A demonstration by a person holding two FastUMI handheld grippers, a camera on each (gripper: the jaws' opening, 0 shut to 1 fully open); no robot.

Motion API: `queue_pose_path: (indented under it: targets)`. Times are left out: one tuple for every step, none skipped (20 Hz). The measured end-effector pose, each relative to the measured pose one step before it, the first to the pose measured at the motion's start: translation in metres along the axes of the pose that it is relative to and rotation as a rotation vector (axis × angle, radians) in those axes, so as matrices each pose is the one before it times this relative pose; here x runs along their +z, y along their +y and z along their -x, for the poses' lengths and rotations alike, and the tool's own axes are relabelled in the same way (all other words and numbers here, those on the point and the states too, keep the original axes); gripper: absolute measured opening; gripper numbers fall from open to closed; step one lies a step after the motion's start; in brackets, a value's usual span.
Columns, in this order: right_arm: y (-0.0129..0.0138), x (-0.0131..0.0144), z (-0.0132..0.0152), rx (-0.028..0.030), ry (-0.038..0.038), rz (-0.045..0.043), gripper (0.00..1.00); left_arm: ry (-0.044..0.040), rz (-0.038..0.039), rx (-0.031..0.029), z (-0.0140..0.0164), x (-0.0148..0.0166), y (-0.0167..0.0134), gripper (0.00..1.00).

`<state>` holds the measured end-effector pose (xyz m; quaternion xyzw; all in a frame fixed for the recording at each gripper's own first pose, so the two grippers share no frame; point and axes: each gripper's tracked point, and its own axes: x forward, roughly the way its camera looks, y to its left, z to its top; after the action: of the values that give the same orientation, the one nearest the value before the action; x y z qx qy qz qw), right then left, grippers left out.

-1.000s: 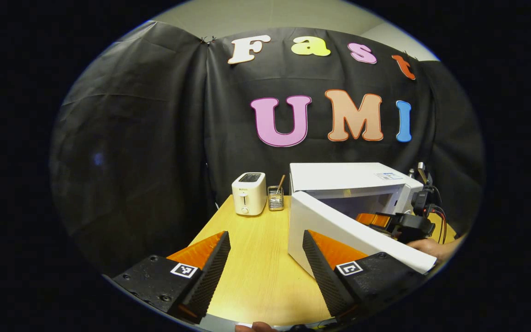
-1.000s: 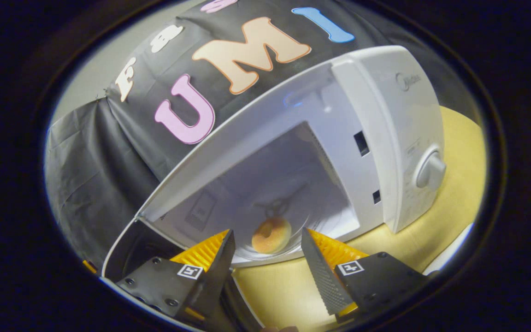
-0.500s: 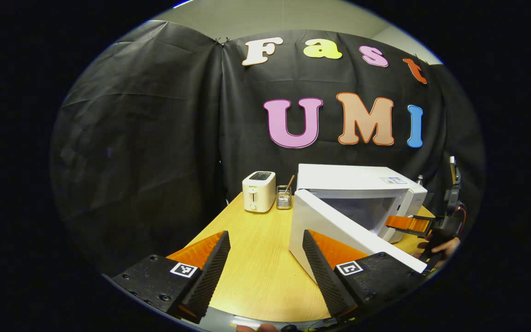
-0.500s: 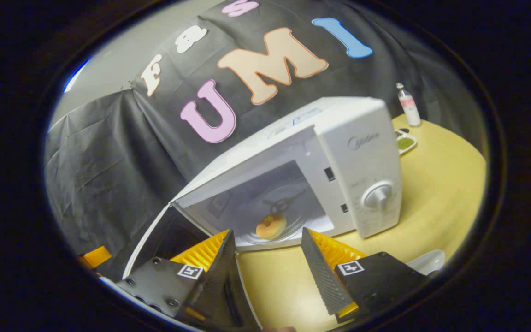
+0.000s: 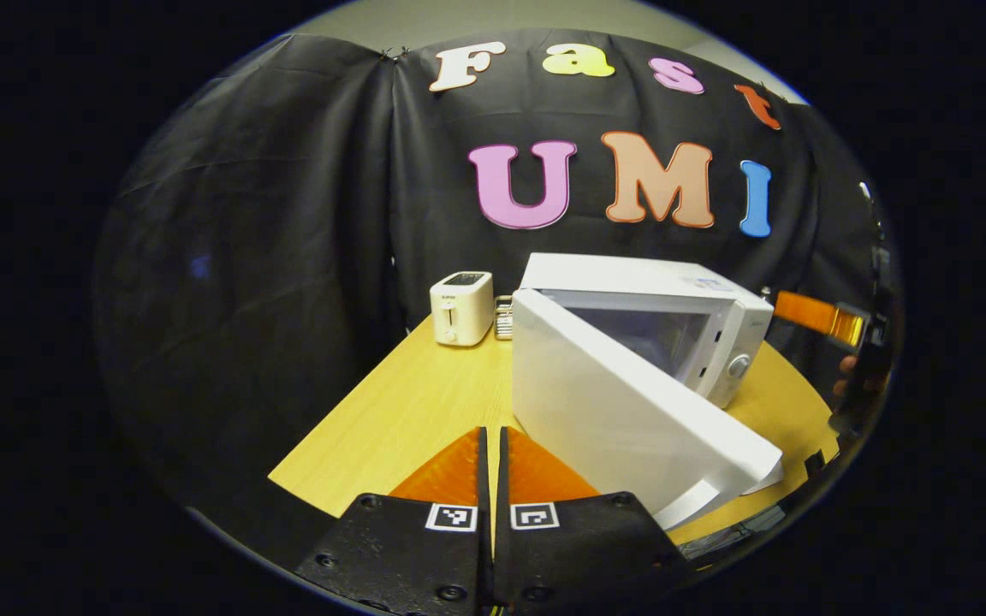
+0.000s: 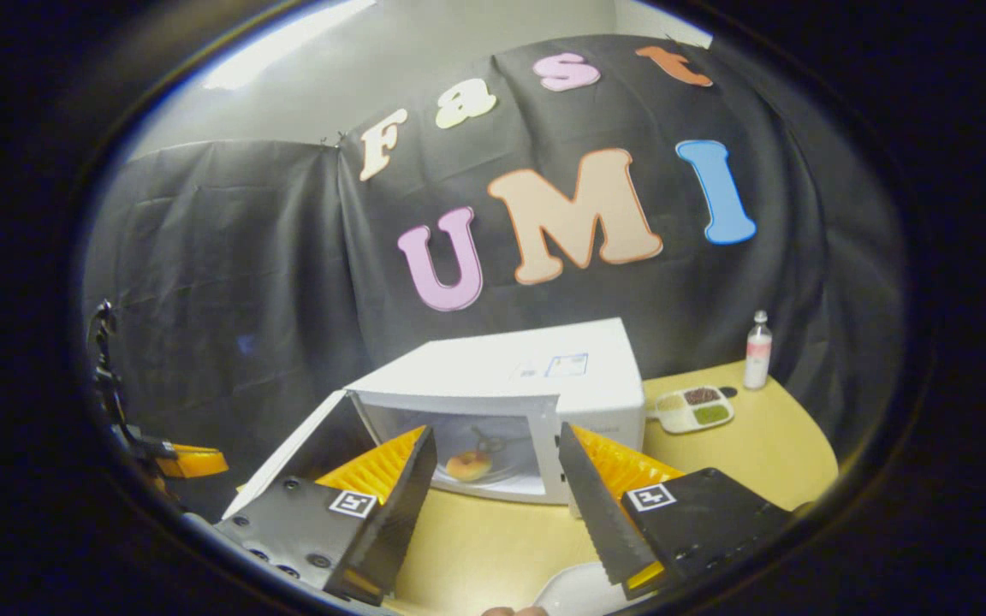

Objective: Open the microwave oven with the left hand, put the food in, and close the microwave oven.

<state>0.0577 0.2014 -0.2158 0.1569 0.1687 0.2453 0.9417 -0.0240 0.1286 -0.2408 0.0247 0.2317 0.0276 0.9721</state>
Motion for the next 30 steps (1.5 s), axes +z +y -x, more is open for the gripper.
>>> queue_pose_path:
  targets:
    - [0.00073, 0.0114, 0.00402, 0.00309, -0.02344, 0.0078, 0.82, 0.02346, 0.00225, -0.00588, 0.00036, -0.01021, -0.00713, 0.0]
    - [-0.00068, 0.00882, 0.00333, 0.00418, -0.01604, 0.0082, 0.82, 0.0274, -0.00128, 0.00722, -0.00003, -0.0105, -0.00412, 0.0]
    - [0.00015, 0.00673, 0.00398, 0.00339, -0.01035, 0.01175, 0.82, 0.01915, -0.00488, 0.01603, -0.00062, -0.00982, -0.00145, 0.0]
    - [-0.00426, 0.00623, 0.00536, -0.00294, -0.00305, 0.01301, 0.82, 0.01169, -0.00038, 0.00942, 0.00058, -0.00665, -0.00279, 0.0]
    - [-0.00164, 0.00427, 0.00349, 0.00764, 0.00379, 0.00719, 0.82, 0.01066, 0.00524, 0.00424, 0.00018, -0.00648, -0.00486, 0.0]
    - [-0.00357, 0.00332, 0.00203, 0.00424, 0.00271, 0.00416, 0.82, 0.01309, 0.00878, -0.00483, -0.00043, -0.00674, -0.00634, 0.0]
    - [-0.00235, 0.00577, 0.00314, -0.00051, -0.00346, 0.00307, 0.82, 0.00996, 0.00723, -0.00058, 0.00014, -0.00549, -0.00573, 0.0]
    - [-0.00189, 0.00598, 0.00358, 0.00184, -0.00801, 0.00208, 0.82, 0.0024, 0.0023, -0.00205, 0.00206, -0.00313, -0.00598, 0.0]
    - [-0.00346, 0.00466, 0.0036, -0.00413, -0.00779, 0.00002, 0.82, -0.0036, -0.00169, 0.00722, 0.00161, -0.00206, -0.00315, 0.0]
    - [-0.00187, 0.00421, 0.00454, 0.00482, -0.00111, -0.00494, 0.82, -0.00269, -0.00635, 0.00834, 0.00053, -0.00145, -0.00331, 0.0]
    - [-0.00278, -0.00002, 0.00451, 0.00129, 0.0104, -0.00283, 0.82, -0.00158, -0.01192, 0.00936, -0.00253, -0.00372, -0.00263, 0.0]
    - [-0.00662, -0.01537, -0.00191, 0.00399, 0.00899, -0.00025, 0.82, -0.00199, -0.00943, -0.00206, -0.00144, -0.00161, -0.00529, 0.0]
    - [-0.00185, 0.00313, 0.0068, 0.00563, 0.00053, 0.00472, 0.82, -0.00599, -0.01045, 0.00992, 0.00057, -0.00071, -0.00354, 0.0]
    - [-0.00392, 0.00304, 0.0055, 0.00074, -0.00739, 0.01346, 0.82, -0.01137, -0.00694, 0.00119, -0.00667, -0.00082, -0.00216, 0.0]
    - [-0.00676, 0.00248, 0.0045, -0.00916, -0.01041, 0.02443, 0.82, 0.00295, 0.0046, -0.0014, 0.00062, -0.00368, -0.00524, 0.0]
    - [-0.00553, -0.0005, 0.00621, -0.01269, 0.00004, 0.02745, 0.82, 0.00871, 0.00899, -0.00503, -0.00192, -0.00201, -0.00654, 0.0]
    - [-0.00402, -0.00012, 0.00635, -0.00663, 0.00415, 0.0188, 0.82, 0.00094, 0.00726, -0.00783, -0.00298, 0.00009, -0.00637, 0.0]
    - [-0.00415, 0.00407, 0.00584, -0.0087, -0.00855, 0.01148, 0.82, -0.00534, 0.00324, -0.0142, -0.00275, 0.00388, -0.00905, 0.0]
    - [-0.00479, 0.00791, 0.00537, -0.01244, -0.02034, 0.01394, 0.82, -0.00318, -0.00269, -0.01363, -0.00446, 0.00292, -0.00938, 0.0]
    - [-0.00512, 0.00558, 0.0045, -0.01206, -0.01744, 0.01778, 0.82, -0.0063, -0.00616, -0.011, -0.00585, 0.00426, -0.00822, 0.0]
    - [-0.00523, 0.00421, 0.00231, -0.01503, -0.00792, 0.01962, 0.82, -0.00592, -0.00824, -0.00674, -0.0067, 0.00356, -0.00609, 0.0]
    - [-0.00418, 0.00069, 0.00414, -0.0099, -0.00018, 0.01743, 0.82, -0.00382, -0.00596, -0.00474, -0.0066, 0.00391, -0.00651, 0.0]
    - [-0.00114, 0.00219, 0.00297, -0.00407, 0.00017, 0.00673, 0.82, -0.00128, -0.00406, -0.0052, -0.00747, 0.00259, -0.00629, 0.0]
    - [-0.00136, 0.00382, 0.00522, -0.00329, -0.00707, 0.00266, 0.82, -0.0019, -0.00422, -0.01224, -0.00574, 0.00409, -0.00781, 0.0]
    - [-0.00245, 0.00481, 0.00393, -0.00755, -0.00896, 0.00237, 0.82, -0.00271, -0.00495, -0.0208, -0.00552, 0.00537, -0.00996, 0.0]
    - [-0.00414, 0.00412, 0.00338, -0.01301, -0.00942, 0.00491, 0.82, -0.00525, -0.01683, -0.01617, -0.0083, 0.00444, -0.01028, 0.0]
    - [-0.00444, 0.00179, 0.00268, -0.00915, -0.00471, 0.00314, 0.82, -0.00056, -0.01577, -0.01116, -0.00352, 0.00281, -0.00649, 0.0]
    - [-0.00338, 0.00244, 0.00252, -0.01185, -0.00459, 0.00016, 0.83, -0.00037, -0.02137, -0.00212, -0.0045, 0.0035, -0.00554, 0.0]
    - [-0.00294, 0.00207, 0.0035, -0.01059, -0.00106, -0.00163, 0.84, 0.00165, -0.01172, -0.0175, -0.00451, 0.00417, -0.00663, 0.0]
    - [-0.00522, 0.00103, 0.00321, -0.01254, -0.00003, -0.00338, 0.84, 0.00424, -0.00284, -0.0268, -0.00483, 0.00112, -0.00997, 0.0]
